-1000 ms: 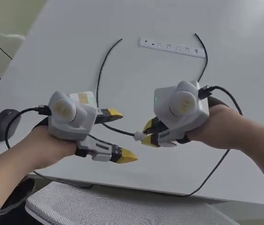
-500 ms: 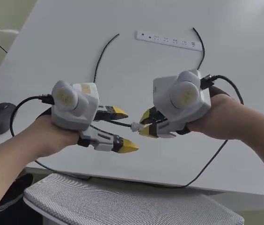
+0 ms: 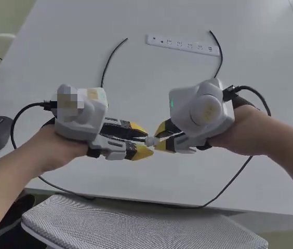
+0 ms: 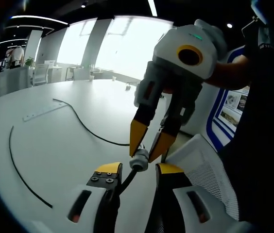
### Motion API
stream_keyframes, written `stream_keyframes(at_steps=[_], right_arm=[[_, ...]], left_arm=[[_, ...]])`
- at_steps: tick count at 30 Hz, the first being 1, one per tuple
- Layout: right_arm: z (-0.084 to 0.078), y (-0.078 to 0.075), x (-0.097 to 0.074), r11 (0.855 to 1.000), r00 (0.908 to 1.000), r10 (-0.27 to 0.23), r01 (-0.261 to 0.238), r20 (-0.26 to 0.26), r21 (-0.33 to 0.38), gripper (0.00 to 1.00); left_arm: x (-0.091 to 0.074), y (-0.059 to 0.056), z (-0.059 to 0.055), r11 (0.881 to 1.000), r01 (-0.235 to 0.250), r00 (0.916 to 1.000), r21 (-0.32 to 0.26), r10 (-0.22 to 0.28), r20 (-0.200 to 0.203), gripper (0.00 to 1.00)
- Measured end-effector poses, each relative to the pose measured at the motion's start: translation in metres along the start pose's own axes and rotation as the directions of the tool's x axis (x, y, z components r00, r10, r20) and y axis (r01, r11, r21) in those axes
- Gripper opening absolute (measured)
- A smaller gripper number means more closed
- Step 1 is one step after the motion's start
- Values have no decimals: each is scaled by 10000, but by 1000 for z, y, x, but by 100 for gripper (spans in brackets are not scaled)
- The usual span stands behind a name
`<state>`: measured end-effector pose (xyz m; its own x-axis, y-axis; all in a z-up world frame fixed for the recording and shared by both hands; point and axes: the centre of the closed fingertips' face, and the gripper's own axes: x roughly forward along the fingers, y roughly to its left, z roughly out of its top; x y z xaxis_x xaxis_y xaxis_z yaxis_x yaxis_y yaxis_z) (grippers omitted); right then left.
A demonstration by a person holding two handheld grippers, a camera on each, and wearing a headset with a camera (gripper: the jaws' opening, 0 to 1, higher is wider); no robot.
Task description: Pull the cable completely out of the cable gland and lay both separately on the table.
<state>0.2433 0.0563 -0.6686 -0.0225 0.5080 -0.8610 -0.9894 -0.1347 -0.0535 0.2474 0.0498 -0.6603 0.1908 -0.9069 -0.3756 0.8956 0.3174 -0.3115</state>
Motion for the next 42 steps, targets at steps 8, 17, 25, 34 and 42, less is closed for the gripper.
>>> stream_keyframes(at_steps=[8,17,25,34,42], right_arm=[[1,0,1,9987,9999,-141,145,78,-498,6],[2,0,1,9982,9998,-173,181,141,-572,7],[4,-2,-1,9968,9984,-379,408,426,-682,7],[7,-8,-16,9933,9795,-186,-48,2006,1155,12],[10,-21,-37,8926,8985,-73,-1921,4390,4080,12]], left_arm=[[-2,0,4,9998,162,9997,-81,-160,185,17],[-2,-1,5,9994,139,9998,322,-144,140,16],[-4,0,7,9988,16,10000,479,-14,-32,15],[-8,4,14,9950,-117,9999,991,124,-70,15],[-9,4,26,9893,-181,9998,1449,171,77,15]])
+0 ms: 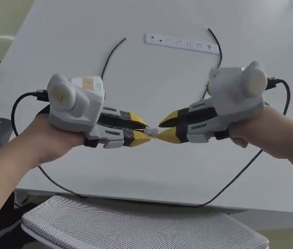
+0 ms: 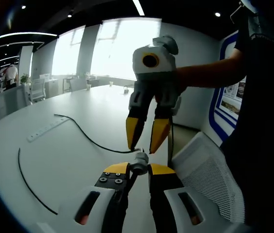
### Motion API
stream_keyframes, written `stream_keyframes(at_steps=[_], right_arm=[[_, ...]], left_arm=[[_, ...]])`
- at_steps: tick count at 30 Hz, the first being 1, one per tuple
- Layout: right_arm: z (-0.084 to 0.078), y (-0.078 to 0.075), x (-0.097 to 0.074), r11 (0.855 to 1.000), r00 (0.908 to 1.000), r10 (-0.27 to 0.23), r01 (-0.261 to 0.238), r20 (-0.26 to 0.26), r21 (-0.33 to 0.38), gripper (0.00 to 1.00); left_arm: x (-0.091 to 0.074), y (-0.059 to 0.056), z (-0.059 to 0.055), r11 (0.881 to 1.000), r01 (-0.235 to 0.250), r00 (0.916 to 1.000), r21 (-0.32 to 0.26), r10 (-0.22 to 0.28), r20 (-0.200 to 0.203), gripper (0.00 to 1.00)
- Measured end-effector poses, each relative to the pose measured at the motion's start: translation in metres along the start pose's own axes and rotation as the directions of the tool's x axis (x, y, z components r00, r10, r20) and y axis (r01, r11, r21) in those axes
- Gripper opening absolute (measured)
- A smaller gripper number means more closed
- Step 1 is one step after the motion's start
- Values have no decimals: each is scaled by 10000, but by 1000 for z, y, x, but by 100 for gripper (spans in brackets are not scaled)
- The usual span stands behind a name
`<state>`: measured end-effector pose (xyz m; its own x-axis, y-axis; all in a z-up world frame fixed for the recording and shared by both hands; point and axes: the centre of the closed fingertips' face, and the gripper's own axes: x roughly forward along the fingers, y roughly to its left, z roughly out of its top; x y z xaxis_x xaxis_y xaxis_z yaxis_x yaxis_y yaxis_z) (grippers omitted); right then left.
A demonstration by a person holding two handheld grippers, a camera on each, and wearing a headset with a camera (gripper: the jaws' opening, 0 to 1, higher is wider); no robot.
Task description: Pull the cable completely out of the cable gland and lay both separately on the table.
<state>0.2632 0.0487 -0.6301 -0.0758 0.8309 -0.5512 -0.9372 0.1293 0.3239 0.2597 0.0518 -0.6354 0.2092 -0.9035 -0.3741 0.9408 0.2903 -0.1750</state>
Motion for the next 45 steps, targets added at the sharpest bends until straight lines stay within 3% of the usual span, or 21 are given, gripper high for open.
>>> stream_keyframes(at_steps=[1,4,6,8,9,11,16,22,27,29,34,36,41,45], right_arm=[[0,2,-2,9980,9993,343,-351,162,520,13],[0,-1,-4,9889,9955,741,-809,583,1243,14],[1,3,-6,9740,9876,1277,-1423,917,1762,14],[1,1,-6,9714,9844,1444,-1604,1007,1752,13],[1,9,-6,9566,9751,1914,-2108,1119,2012,14],[-1,5,-5,9549,9756,1868,-2078,1151,2121,13],[-4,10,-3,9293,9620,2415,-2671,1275,2551,11],[-5,11,-2,9271,9570,2584,-2840,1317,2446,9],[-8,11,-1,9507,9639,2458,-2604,1025,1683,7],[-8,10,-1,9661,9713,2240,-2321,802,1127,7],[-8,9,1,9883,9878,1517,-1511,351,-194,6],[-7,8,1,9868,9933,1119,-1078,279,-1206,6],[-3,9,0,9771,9978,561,-473,367,-2075,7],[-2,8,2,9457,9993,-204,294,311,-3238,7]], left_arm=[[0,-1,2,10000,2,10000,38,-3,37,15],[0,-3,7,9997,51,9999,230,-55,130,15],[1,-5,10,9991,93,9999,410,-98,123,15],[2,-7,12,9985,168,9998,516,-174,108,15],[2,-7,12,9985,169,9998,523,-174,105,15],[3,-8,13,9978,208,9997,626,-213,84,15],[6,-9,14,9970,223,9997,738,-225,31,15],[9,-9,13,9972,214,9997,723,-207,-95,15],[11,-8,10,9985,247,9996,480,-239,-168,15],[11,-7,9,9989,244,9996,409,-239,-141,15],[11,-6,8,9996,282,9996,20,-282,-92,15],[10,-3,8,9995,264,9996,-164,-265,-60,15],[7,-1,10,9983,312,9994,-487,-304,174,15],[5,0,9,9965,366,9992,-751,-351,205,15]])
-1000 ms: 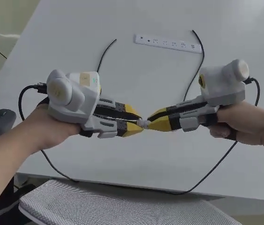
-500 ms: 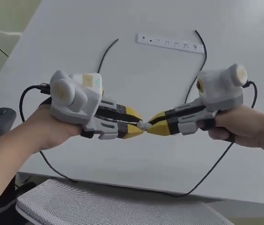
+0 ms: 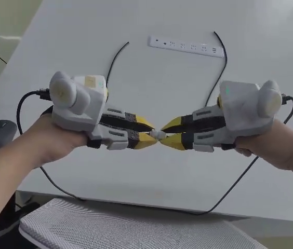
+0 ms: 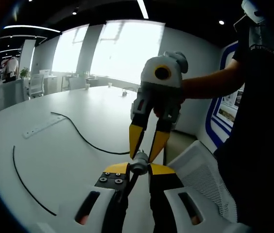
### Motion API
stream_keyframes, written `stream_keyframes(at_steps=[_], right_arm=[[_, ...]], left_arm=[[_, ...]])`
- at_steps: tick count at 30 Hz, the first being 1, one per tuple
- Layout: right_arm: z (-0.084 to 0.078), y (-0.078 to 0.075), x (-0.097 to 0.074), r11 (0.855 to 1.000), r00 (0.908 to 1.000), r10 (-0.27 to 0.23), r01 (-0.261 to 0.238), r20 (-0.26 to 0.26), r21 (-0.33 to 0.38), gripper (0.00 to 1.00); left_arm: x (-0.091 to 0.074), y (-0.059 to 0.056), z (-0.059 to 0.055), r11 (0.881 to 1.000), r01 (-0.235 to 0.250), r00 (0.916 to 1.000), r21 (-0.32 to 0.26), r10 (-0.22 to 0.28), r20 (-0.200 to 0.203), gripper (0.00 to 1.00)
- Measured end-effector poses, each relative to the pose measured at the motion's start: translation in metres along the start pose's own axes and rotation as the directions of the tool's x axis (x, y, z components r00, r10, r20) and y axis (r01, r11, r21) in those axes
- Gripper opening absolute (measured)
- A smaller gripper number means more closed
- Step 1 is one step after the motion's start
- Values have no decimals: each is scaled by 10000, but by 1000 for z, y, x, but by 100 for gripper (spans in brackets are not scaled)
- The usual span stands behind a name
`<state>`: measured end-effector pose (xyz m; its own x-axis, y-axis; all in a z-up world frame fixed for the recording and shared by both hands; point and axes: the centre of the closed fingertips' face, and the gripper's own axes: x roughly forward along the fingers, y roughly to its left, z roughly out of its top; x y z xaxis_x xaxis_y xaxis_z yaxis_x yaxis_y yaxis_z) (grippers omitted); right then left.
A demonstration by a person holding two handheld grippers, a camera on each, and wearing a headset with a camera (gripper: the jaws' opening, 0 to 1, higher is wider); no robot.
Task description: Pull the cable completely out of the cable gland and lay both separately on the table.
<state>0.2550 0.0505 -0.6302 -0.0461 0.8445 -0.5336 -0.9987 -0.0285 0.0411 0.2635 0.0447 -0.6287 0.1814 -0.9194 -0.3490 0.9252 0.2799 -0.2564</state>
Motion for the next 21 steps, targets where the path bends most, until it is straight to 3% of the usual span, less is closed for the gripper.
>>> stream_keyframes(at_steps=[6,12,16,18,20,21], right_arm=[[1,1,4,9876,9945,-945,879,-454,-1298,7],[0,0,2,9812,9902,-1297,1206,-518,-1506,7],[-3,-1,2,9864,9897,-1319,1256,-553,-1057,8],[-6,1,2,9927,9912,-1203,1199,-559,-88,9],[-7,0,1,9930,9921,-1164,1172,-462,162,16],[-8,1,0,9891,9935,-1053,1092,-432,984,22]], left_arm=[[-3,0,-2,9999,68,9999,-126,-68,-74,15],[-4,-3,-1,9999,144,9999,-70,-145,-84,15],[-2,-5,-2,9998,183,9997,111,-181,-186,15],[-2,-6,-2,9997,195,9996,156,-192,-186,15],[-2,-6,-2,9996,151,9998,230,-148,-155,15],[-3,-6,-1,9996,144,9998,247,-141,-145,15]])
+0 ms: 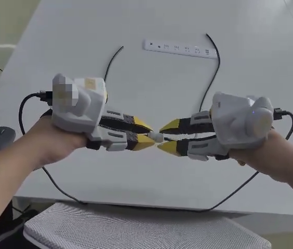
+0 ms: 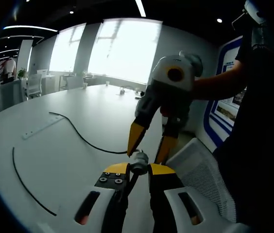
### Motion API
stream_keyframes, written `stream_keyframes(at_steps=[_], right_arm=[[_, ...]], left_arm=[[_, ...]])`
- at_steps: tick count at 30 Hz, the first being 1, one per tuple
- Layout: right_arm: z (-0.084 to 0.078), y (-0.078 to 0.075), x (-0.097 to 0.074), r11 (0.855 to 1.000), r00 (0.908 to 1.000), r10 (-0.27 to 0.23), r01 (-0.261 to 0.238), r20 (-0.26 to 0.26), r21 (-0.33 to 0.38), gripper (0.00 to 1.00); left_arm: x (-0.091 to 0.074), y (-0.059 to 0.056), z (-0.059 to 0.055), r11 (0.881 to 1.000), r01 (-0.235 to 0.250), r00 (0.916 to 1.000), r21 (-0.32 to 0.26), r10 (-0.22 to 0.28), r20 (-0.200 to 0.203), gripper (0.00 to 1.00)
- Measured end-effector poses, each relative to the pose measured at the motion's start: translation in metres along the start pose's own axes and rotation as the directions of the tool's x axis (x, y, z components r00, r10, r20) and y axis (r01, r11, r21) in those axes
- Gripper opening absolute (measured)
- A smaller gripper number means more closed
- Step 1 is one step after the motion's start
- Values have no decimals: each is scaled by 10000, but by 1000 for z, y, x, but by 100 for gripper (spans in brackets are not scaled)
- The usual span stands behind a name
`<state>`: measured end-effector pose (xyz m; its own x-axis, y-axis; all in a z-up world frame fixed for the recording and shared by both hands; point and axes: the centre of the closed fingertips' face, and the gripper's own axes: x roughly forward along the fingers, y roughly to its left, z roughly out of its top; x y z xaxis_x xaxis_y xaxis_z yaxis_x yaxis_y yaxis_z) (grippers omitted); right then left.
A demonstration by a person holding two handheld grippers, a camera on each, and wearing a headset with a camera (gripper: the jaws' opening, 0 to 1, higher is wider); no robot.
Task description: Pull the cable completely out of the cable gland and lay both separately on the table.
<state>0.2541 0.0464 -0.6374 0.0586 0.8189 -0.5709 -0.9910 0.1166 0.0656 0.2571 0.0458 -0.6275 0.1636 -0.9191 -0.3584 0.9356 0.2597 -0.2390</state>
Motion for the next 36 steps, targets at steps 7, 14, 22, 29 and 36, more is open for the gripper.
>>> stream_keyframes(at_steps=[7,14,22,29,36], right_arm=[[7,-2,-14,8961,9748,1206,-1882,1878,4018,32],[13,-7,-17,8226,9489,1839,-2914,2565,4883,29],[6,-5,-16,7576,9346,2300,-3470,2715,5528,25],[7,8,-15,7455,9161,2945,-3984,2721,5344,21],[8,4,-12,7288,9089,3039,-4148,2856,5448,14]], left_arm=[[0,-4,-4,9998,-46,9999,201,49,-152,15],[1,-7,-4,9994,-42,9997,343,50,-221,15],[3,-7,2,9986,-114,9998,509,122,-158,15],[7,-11,3,9971,-45,9998,758,59,-186,15],[8,-9,5,9963,-92,9999,852,104,-134,15]])
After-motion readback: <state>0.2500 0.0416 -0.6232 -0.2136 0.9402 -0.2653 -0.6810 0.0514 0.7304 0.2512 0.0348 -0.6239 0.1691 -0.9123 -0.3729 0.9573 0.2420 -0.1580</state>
